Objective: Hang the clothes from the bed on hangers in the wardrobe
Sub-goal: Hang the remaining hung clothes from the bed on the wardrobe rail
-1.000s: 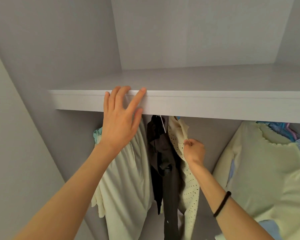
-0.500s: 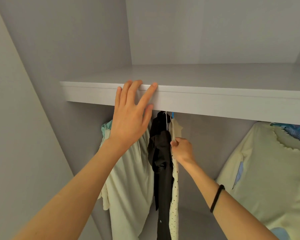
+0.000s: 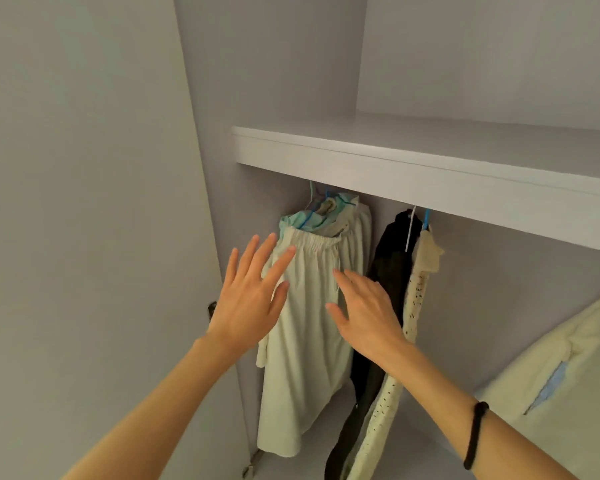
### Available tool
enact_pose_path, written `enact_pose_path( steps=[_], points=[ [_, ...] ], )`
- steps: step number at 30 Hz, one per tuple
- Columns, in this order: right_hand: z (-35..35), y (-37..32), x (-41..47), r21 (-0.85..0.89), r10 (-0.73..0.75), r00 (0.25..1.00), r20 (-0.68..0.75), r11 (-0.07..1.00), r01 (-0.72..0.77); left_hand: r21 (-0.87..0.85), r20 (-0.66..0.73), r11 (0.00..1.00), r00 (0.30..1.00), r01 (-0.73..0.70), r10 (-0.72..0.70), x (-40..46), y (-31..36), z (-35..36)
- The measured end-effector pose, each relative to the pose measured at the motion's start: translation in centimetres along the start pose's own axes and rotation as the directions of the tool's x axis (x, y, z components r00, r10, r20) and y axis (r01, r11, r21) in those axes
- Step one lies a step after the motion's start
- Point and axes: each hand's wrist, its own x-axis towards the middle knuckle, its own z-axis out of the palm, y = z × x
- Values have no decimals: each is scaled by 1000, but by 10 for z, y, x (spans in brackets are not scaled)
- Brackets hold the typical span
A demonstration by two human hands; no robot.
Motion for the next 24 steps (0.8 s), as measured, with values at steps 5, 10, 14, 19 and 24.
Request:
enact_pose_path(
  steps=[5,10,14,19,24],
  points=[
    [46,-65,-24,73,-124,988,94,990,117,130,146,965,958,228,-246,-111,-32,-19],
    [97,-168,-74,176,-342,904,257,936,304,273,242,808,775,523,-583,-260,-50,-66],
    [113,-250,-129,299,-534,800,273,838,457,330,207,654,624,681,-754,-363,-43,-130],
    [115,-341,-217,464,-748,614,252,650,601,359,21,394,415,846,-910,-477,0,-204],
    [119,-421,-313,543,-903,354,242,429,722,424,-41,35,58,905,-997,-590,72,-254]
  ],
)
